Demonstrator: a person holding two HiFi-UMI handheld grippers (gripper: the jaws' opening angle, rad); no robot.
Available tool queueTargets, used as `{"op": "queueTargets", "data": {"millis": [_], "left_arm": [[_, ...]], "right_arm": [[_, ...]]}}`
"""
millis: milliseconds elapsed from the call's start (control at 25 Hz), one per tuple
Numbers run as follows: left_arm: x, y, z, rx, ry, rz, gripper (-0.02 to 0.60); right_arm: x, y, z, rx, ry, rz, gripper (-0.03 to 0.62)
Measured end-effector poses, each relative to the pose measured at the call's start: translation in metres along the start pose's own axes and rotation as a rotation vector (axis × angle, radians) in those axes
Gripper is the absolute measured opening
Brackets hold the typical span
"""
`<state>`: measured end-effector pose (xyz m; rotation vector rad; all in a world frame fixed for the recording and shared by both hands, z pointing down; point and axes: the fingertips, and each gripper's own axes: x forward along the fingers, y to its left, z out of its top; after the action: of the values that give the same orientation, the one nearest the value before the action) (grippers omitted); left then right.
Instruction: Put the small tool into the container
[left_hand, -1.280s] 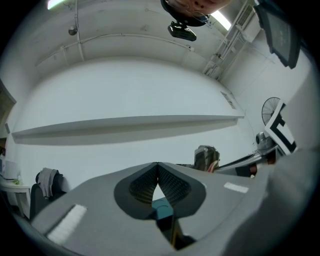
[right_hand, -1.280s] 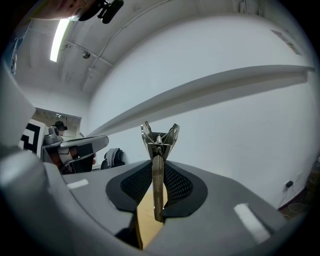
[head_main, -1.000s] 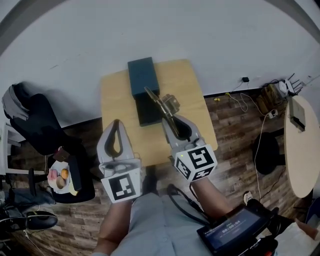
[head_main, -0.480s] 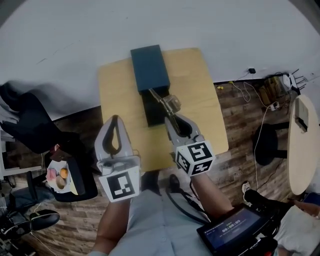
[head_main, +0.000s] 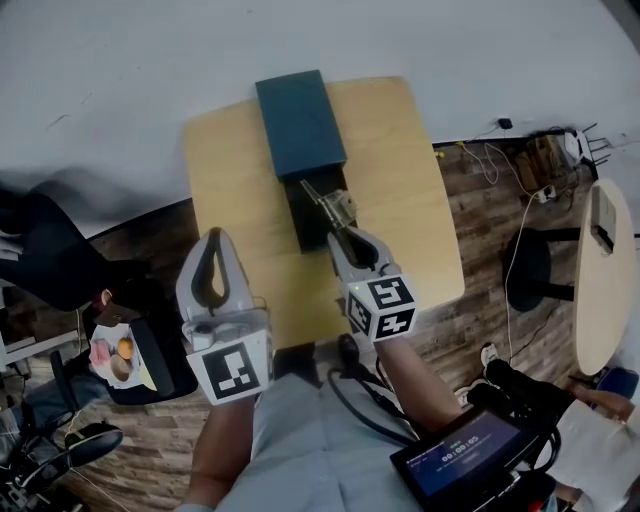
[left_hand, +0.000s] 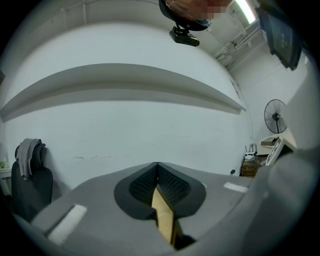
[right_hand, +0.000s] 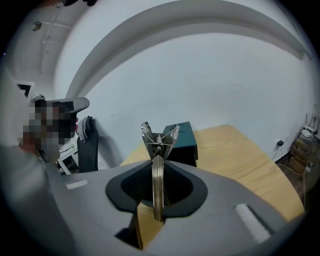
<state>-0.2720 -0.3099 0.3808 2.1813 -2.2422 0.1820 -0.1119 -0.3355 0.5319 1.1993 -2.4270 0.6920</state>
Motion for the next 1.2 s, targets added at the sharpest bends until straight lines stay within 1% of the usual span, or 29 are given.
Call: {"op": "queueTargets", "data": {"millis": [200, 480, 800, 960, 1080, 1200], "left_arm": [[0.011, 0.011, -0.012, -0.007, 0.024, -0.001, 0.011], [0.021, 0.026, -0.022, -0.021, 0.043, 0.005, 0.011], [0.031, 0.034, -0.026, -0.033, 0.05, 0.01, 0.011], [0.034, 0.038, -0.025, -0.006, 0.033, 0.004, 0.011], [0.035, 0.038, -0.026, -0.033, 0.051, 0.015, 0.011], [0.037, 0.041, -0.028, -0.033, 0.051, 0.019, 0.011]], "right_arm": [[0.017, -0.006, -0.01, 0.066, 0.05, -0.019, 0.071], [0.036, -0.011, -0.018, 0.128, 0.099, -0.027, 0.071], [0.047, -0.016, -0.023, 0.199, 0.133, -0.025, 0.071], [0.05, -0.017, -0.025, 0.253, 0.141, -0.017, 0.071], [0.051, -0.019, -0.028, 0.271, 0.154, -0.018, 0.071], [0.056, -0.021, -0.03, 0.28, 0.165, -0.023, 0.071]]}}
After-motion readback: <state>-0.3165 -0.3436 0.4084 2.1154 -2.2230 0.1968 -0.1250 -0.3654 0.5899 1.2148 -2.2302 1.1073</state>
